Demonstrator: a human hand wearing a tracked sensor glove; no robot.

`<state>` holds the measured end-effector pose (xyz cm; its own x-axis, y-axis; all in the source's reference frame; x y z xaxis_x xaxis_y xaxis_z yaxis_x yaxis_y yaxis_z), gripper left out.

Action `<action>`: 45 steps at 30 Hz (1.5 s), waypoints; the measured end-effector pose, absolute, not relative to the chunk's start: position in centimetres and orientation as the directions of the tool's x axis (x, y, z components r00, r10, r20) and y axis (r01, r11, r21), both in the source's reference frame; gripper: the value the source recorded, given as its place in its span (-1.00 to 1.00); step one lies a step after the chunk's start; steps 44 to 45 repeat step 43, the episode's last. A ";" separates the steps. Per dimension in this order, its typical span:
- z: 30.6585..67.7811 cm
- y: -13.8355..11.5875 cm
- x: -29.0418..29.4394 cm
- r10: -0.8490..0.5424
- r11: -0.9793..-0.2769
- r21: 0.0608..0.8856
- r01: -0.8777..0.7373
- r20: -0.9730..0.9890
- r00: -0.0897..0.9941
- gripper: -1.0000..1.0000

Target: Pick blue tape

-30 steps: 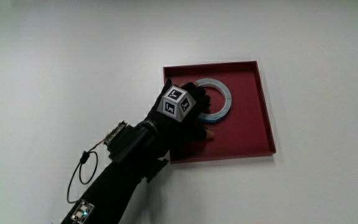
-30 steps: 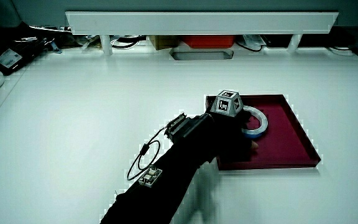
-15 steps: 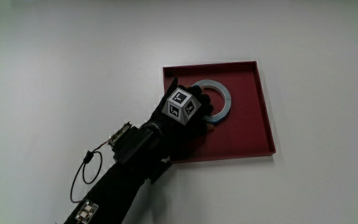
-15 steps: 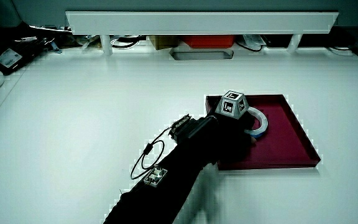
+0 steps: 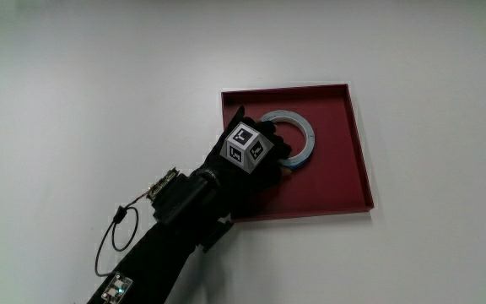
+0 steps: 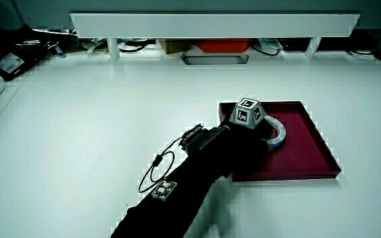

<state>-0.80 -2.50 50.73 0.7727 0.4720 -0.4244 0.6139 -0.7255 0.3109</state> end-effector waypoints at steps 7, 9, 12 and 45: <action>50.8 -2.2 -0.8 0.480 -0.727 0.284 0.625 -0.440 0.759 1.00; 50.2 -2.1 -0.9 0.494 -0.728 0.275 0.628 -0.426 0.758 1.00; 49.6 -2.0 -0.9 0.504 -0.726 0.264 0.635 -0.423 0.753 1.00; 37.8 -0.4 -6.7 0.615 -0.751 0.054 0.658 -0.304 0.727 1.00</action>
